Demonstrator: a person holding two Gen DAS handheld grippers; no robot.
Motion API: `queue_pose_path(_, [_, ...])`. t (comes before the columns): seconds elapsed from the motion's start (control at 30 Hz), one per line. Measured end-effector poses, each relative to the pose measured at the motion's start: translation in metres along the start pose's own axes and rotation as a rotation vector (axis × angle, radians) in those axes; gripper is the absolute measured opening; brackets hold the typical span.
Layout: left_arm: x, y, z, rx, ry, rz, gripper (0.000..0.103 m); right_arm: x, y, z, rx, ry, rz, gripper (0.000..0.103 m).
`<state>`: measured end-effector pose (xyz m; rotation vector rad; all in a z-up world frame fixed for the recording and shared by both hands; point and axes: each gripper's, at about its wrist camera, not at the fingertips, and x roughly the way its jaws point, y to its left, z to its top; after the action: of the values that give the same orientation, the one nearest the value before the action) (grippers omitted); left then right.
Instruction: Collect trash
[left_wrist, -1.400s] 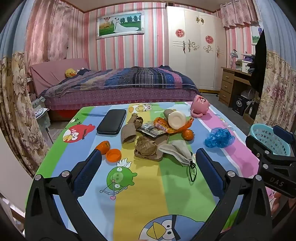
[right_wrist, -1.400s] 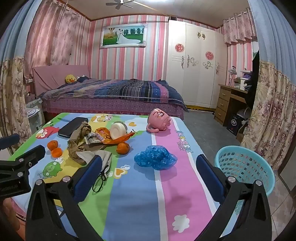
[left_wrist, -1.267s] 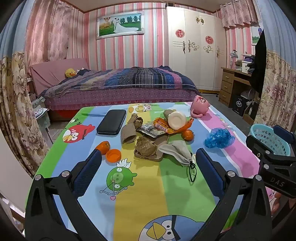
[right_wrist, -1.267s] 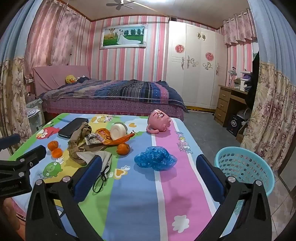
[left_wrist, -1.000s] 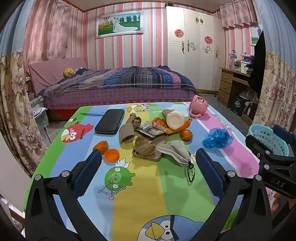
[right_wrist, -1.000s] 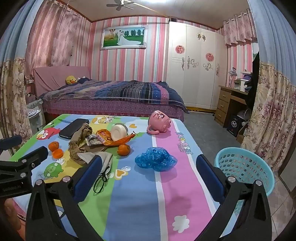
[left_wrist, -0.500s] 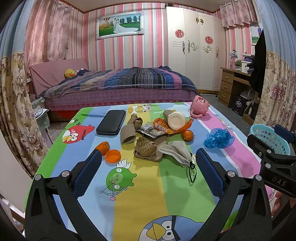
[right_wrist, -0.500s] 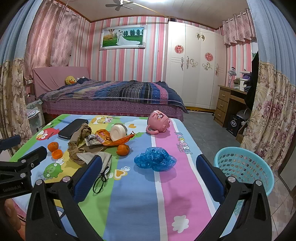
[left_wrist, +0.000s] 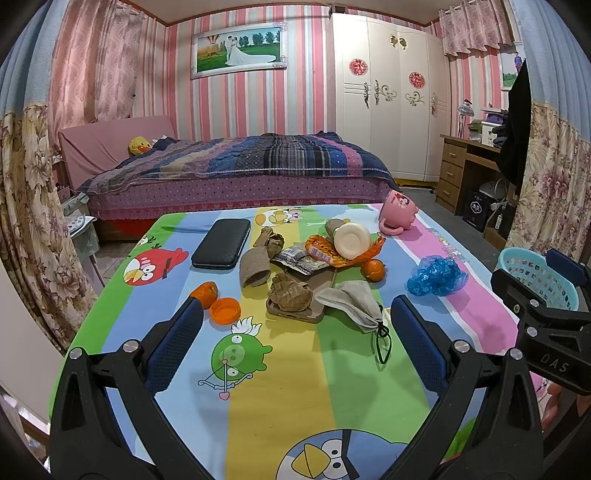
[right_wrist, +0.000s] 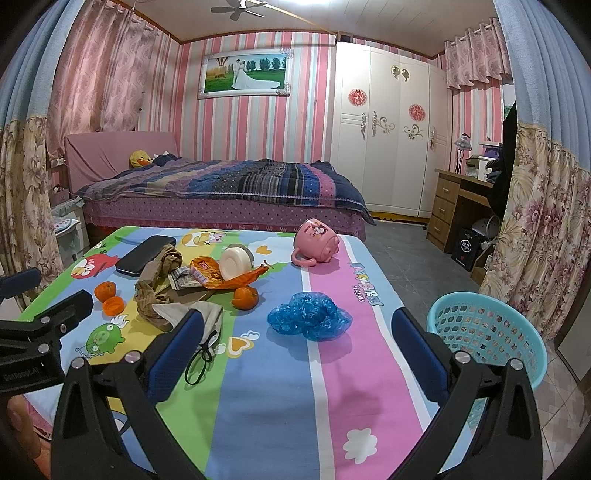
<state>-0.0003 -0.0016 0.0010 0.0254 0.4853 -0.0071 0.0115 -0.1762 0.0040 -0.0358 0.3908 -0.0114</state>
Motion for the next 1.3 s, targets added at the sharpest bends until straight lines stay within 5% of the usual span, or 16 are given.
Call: queue_pose_path(1.3, [0.001, -0.0003, 0.0024, -0.008, 0.0, 0.017, 0.098, 0.0012, -0.007, -0.0017, 0.015, -0.002, -0.012, 0.099])
